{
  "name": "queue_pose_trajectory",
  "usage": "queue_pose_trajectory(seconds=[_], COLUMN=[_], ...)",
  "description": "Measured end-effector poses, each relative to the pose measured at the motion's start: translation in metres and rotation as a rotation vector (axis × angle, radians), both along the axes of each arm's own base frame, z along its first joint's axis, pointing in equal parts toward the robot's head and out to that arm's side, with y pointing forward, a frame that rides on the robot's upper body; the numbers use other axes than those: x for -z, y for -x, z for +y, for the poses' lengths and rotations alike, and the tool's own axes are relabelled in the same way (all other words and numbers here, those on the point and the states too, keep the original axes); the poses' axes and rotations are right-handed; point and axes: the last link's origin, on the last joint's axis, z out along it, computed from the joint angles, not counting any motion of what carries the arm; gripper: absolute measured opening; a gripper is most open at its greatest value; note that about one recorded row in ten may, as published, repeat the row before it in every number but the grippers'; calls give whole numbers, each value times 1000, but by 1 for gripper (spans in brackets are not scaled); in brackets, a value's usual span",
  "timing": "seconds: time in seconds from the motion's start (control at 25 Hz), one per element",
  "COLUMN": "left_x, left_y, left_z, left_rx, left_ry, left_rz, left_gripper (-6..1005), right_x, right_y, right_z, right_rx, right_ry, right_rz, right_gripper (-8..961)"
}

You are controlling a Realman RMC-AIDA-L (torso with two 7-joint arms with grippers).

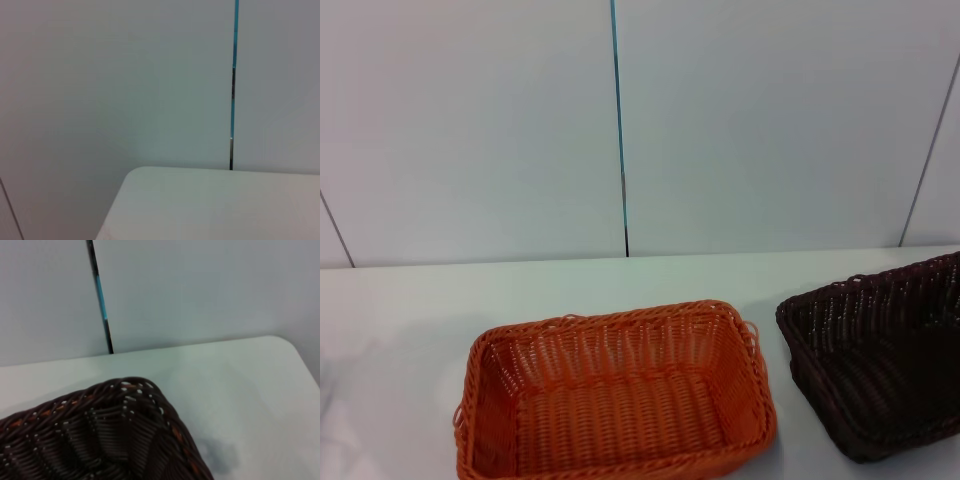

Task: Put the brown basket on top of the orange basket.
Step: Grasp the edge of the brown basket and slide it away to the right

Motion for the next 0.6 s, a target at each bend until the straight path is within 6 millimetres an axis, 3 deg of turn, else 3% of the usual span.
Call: queue_pose_trajectory(seconds=[0.6], left_x=[-1], left_y=[-2], left_z=[3], left_rx=[2], left_ry=[-6], left_rz=[-5], left_gripper=[893], right_x=[24], right_y=[-1], right_z=[8], right_rx=[-20], right_ry=[-38], right_rz=[-7], right_gripper=[724])
